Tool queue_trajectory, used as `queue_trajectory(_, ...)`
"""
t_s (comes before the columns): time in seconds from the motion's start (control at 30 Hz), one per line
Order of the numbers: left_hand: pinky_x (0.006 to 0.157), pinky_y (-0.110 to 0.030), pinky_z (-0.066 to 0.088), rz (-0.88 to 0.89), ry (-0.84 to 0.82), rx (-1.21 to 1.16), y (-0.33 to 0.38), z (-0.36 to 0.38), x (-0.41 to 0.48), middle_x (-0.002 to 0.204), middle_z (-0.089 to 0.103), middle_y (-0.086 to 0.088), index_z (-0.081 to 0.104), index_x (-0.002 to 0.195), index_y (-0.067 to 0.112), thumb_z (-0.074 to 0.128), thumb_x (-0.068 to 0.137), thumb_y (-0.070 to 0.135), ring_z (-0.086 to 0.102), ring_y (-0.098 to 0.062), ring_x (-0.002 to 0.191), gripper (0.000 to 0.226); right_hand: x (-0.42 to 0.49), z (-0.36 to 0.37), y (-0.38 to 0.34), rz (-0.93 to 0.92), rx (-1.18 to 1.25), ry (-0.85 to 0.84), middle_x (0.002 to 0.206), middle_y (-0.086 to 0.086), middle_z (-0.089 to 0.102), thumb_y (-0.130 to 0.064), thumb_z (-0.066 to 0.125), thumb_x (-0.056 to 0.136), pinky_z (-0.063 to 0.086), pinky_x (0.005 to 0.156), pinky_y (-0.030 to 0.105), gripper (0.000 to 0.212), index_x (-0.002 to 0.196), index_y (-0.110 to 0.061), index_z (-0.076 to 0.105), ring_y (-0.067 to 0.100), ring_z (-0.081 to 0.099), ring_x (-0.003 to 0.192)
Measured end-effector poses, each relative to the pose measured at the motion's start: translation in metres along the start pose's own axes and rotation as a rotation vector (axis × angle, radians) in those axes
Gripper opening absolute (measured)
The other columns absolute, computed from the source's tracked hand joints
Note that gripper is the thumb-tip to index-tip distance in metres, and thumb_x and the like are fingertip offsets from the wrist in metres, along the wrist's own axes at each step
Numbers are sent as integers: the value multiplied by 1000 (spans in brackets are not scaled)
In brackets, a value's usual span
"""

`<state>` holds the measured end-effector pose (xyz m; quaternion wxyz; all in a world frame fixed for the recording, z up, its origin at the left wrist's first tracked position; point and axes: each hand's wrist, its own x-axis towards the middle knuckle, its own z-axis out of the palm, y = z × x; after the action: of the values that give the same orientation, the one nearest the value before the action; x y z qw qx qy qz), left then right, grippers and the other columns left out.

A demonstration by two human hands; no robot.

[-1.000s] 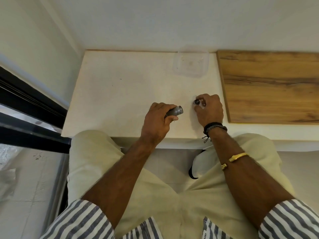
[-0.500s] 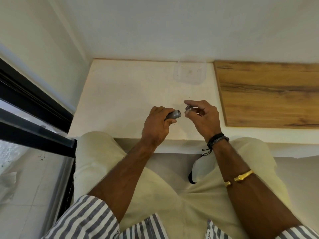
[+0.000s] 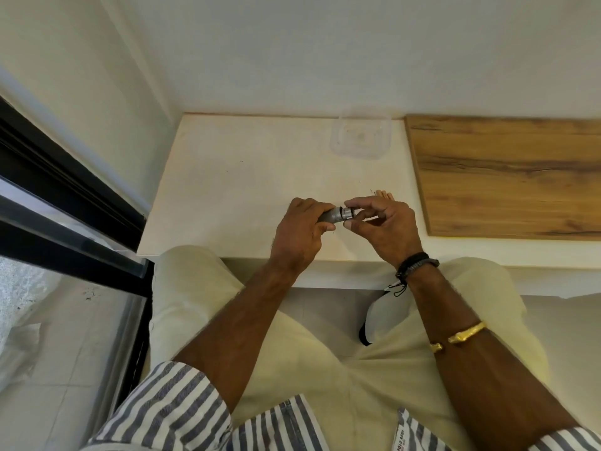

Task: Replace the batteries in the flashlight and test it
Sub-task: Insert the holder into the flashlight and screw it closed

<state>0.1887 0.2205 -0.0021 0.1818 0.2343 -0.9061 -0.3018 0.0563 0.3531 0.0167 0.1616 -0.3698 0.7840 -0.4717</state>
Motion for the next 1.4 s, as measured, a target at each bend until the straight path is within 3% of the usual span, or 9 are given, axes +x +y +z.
queue_trajectory(0.2, 84, -27, 41, 16, -27, 13, 0, -1, 0, 111, 67, -4, 64, 122, 13, 62, 96, 21, 50, -19, 102, 28, 1, -1, -2, -14, -22, -16, 88, -7, 76, -14, 85, 79, 38, 117, 53, 30, 108, -20, 77, 6, 72, 82)
queue_trajectory(0.33, 83, -24, 37, 31, -42, 29, -1, 0, 0, 111, 67, -5, 64, 122, 12, 61, 96, 21, 49, -19, 102, 29, 0, -1, -5, -45, -27, -43, 89, -3, 76, -9, 85, 79, 55, 98, 25, 30, 107, -17, 77, 7, 71, 81)
queue_trajectory(0.43, 84, -27, 40, 35, -46, 35, -2, 0, 0, 110, 67, -4, 64, 122, 12, 60, 96, 21, 49, -19, 102, 28, 0, -2, -5, -51, -38, -37, 88, 0, 76, -7, 85, 78, 46, 86, 0, 30, 105, -17, 77, 12, 73, 80)
queue_trajectory(0.57, 83, -30, 42, 45, -39, 35, -1, 0, 0, 108, 67, -3, 65, 121, 13, 61, 95, 21, 49, -19, 102, 27, -2, -2, -5, 4, -39, -41, 89, 2, 78, -16, 84, 80, 59, 79, 20, 30, 109, -14, 77, 16, 73, 77)
queue_trajectory(0.77, 85, -27, 39, 61, -62, 39, 5, -1, -2, 111, 67, -6, 65, 121, 12, 62, 95, 19, 50, -21, 104, 27, -2, 0, -4, 82, -83, -41, 68, 0, 72, -41, 73, 89, 58, 52, 18, 32, 91, -9, 75, 5, 67, 52)
queue_trajectory(0.97, 90, -32, 41, 73, -90, 28, 9, -1, -2, 115, 67, -9, 63, 124, 10, 60, 97, 21, 51, -24, 107, 30, 0, 3, -6, 124, -282, 23, 58, -2, 67, -61, 49, 96, 57, 68, 37, 60, 66, -13, 70, 22, 66, 57)
queue_trajectory(1.07, 89, -33, 43, 57, -74, 11, 9, -1, -2, 114, 67, -7, 63, 125, 11, 60, 96, 21, 51, -23, 105, 30, -2, 2, -7, 180, -201, 23, 62, 0, 69, -61, 44, 99, 59, 63, 34, 57, 74, -17, 71, 18, 67, 55)
queue_trajectory(1.23, 87, -32, 44, 16, -37, 4, 5, -1, 0, 112, 68, -7, 64, 123, 9, 62, 95, 20, 52, -22, 103, 30, 2, -7, -2, 99, 64, -158, 109, 2, 73, -30, 76, 90, 63, 68, 25, 39, 126, -19, 67, 13, 76, 76)
queue_trajectory(1.4, 86, -27, 40, 13, -55, 10, 4, -1, 0, 113, 67, -5, 64, 123, 11, 61, 96, 21, 50, -19, 104, 29, 1, -4, 2, 37, 39, -139, 96, 7, 78, -17, 74, 92, 64, 68, 27, 28, 119, -11, 71, 11, 76, 71)
